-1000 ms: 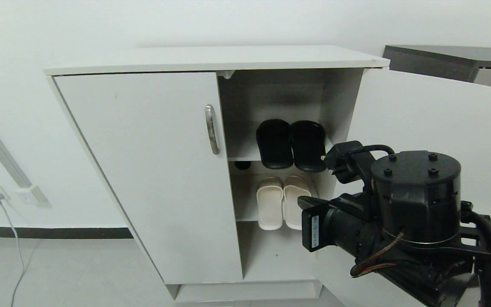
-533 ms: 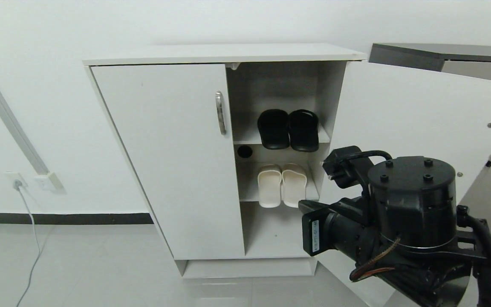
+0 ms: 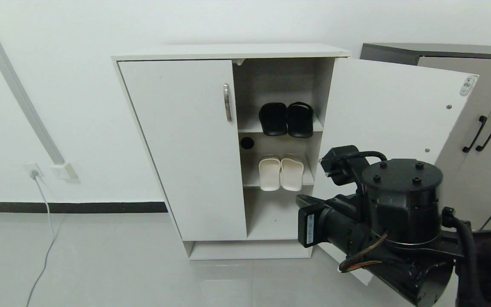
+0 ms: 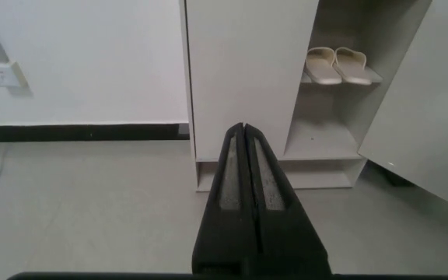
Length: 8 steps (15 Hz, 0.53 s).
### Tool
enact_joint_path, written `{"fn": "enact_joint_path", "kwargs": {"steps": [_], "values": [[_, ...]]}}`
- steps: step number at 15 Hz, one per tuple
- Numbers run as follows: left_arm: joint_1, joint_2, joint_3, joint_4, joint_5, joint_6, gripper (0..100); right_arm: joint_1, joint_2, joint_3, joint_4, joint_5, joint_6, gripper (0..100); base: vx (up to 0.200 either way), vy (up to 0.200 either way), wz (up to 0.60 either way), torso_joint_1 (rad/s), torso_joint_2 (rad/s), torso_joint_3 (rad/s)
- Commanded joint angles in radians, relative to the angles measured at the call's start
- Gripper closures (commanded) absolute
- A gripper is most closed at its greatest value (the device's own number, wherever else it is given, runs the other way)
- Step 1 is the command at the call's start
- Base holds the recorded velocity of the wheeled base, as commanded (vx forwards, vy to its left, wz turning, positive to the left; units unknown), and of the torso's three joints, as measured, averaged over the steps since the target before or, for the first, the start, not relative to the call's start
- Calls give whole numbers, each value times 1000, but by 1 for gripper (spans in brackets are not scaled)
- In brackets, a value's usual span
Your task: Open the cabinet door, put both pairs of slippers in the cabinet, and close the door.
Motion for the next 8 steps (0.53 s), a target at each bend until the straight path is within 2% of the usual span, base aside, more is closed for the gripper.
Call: {"fn": "enact_joint_path", "kwargs": {"steps": [1, 3, 8], "values": [[0, 1, 0, 0, 0, -1, 100, -21, 27, 26, -22, 8, -5, 100, 0, 0, 0, 0, 0, 0], [0, 1, 0, 1, 0, -1, 100, -34, 24, 58, -33, 14, -59, 100, 0, 0, 0, 0, 0, 0], [0, 1, 0, 0, 0, -1, 100, -39, 29, 67, -33, 14, -60, 100, 0, 0, 0, 0, 0, 0]]}}
